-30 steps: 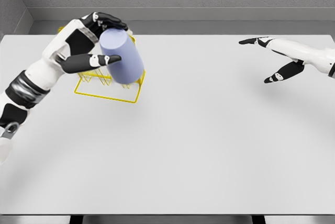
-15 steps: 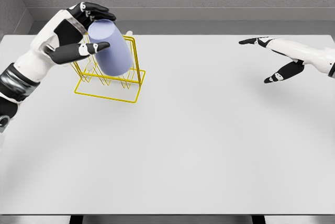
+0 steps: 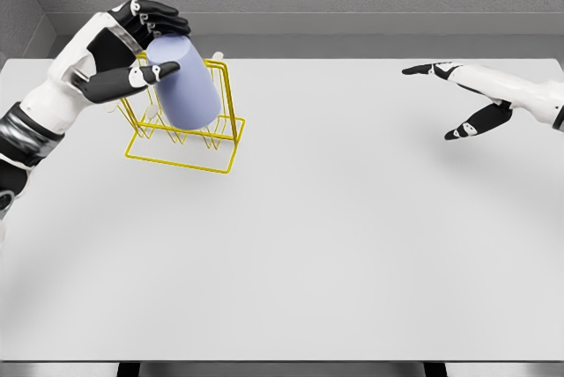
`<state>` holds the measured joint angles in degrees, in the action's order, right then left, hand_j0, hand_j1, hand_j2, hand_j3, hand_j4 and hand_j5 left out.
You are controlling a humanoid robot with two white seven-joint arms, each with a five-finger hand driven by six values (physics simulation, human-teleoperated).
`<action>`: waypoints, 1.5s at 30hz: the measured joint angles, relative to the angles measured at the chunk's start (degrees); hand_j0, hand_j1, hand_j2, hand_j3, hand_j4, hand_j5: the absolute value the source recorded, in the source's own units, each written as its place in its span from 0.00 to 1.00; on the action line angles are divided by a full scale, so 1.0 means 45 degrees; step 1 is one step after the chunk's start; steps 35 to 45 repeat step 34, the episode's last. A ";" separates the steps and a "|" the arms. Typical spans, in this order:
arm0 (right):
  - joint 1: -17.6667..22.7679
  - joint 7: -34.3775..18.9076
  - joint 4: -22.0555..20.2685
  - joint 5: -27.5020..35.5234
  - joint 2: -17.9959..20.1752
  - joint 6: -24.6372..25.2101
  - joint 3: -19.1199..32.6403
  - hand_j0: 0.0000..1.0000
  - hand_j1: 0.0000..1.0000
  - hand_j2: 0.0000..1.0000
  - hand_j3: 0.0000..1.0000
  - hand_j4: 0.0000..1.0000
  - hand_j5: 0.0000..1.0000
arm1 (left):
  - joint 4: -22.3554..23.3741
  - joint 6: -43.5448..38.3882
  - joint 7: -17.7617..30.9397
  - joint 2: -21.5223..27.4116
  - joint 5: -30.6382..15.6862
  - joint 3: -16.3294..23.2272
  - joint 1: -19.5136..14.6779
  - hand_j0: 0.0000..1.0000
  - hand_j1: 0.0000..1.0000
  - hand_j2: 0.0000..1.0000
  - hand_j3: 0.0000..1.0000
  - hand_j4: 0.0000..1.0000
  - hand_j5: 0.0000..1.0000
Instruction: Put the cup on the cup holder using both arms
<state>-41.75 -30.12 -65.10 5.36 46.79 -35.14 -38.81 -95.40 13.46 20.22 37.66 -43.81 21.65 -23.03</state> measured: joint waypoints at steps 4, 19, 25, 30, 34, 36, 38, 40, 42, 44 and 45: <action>0.0000 -0.0001 0.0000 0.0000 0.0000 0.0000 0.0000 1.00 1.00 1.00 1.00 1.00 1.00 | 0.0006 -0.0001 0.0000 0.0000 0.0005 0.0008 0.0059 0.65 0.65 0.65 0.65 0.65 0.65; 0.0000 -0.0010 0.0000 0.0000 0.0000 0.0000 0.0000 1.00 1.00 1.00 1.00 1.00 1.00 | -0.0073 0.0030 0.0057 0.0269 -0.0017 0.0019 0.0215 0.88 0.88 0.88 0.88 0.88 0.88; 0.0000 -0.0011 -0.0001 0.0000 0.0000 0.0000 0.0000 1.00 1.00 1.00 1.00 1.00 1.00 | -0.0241 0.0105 0.0401 0.0487 -0.0031 0.0018 0.0332 0.99 0.99 0.99 0.99 0.99 0.99; 0.0000 -0.0011 -0.0003 -0.0002 0.0000 0.0000 0.0000 1.00 1.00 1.00 1.00 1.00 1.00 | -0.0710 0.1912 0.2398 0.1499 0.0043 0.0052 0.0957 1.00 1.00 1.00 1.00 1.00 1.00; 0.0019 -0.0009 -0.0009 -0.0009 0.0000 0.0000 0.0000 1.00 1.00 1.00 1.00 1.00 1.00 | -0.0981 0.3554 0.3005 0.2749 0.0090 0.0087 0.1660 1.00 1.00 1.00 1.00 1.00 1.00; 0.0019 -0.0009 -0.0009 -0.0009 0.0000 0.0000 0.0000 1.00 1.00 1.00 1.00 1.00 1.00 | -0.0981 0.3554 0.3005 0.2749 0.0090 0.0087 0.1660 1.00 1.00 1.00 1.00 1.00 1.00; 0.0019 -0.0009 -0.0009 -0.0009 0.0000 0.0000 0.0000 1.00 1.00 1.00 1.00 1.00 1.00 | -0.0981 0.3554 0.3005 0.2749 0.0090 0.0087 0.1660 1.00 1.00 1.00 1.00 1.00 1.00; 0.0019 -0.0009 -0.0009 -0.0009 0.0000 0.0000 0.0000 1.00 1.00 1.00 1.00 1.00 1.00 | -0.0981 0.3554 0.3005 0.2749 0.0090 0.0087 0.1660 1.00 1.00 1.00 1.00 1.00 1.00; 0.0019 -0.0009 -0.0009 -0.0009 0.0000 0.0000 0.0000 1.00 1.00 1.00 1.00 1.00 1.00 | -0.0981 0.3554 0.3005 0.2749 0.0090 0.0087 0.1660 1.00 1.00 1.00 1.00 1.00 1.00; 0.0019 -0.0009 -0.0009 -0.0009 0.0000 0.0000 0.0000 1.00 1.00 1.00 1.00 1.00 1.00 | -0.0981 0.3554 0.3005 0.2749 0.0090 0.0087 0.1660 1.00 1.00 1.00 1.00 1.00 1.00; 0.0019 -0.0009 -0.0009 -0.0009 0.0000 0.0000 0.0000 1.00 1.00 1.00 1.00 1.00 1.00 | -0.0981 0.3554 0.3005 0.2749 0.0090 0.0087 0.1660 1.00 1.00 1.00 1.00 1.00 1.00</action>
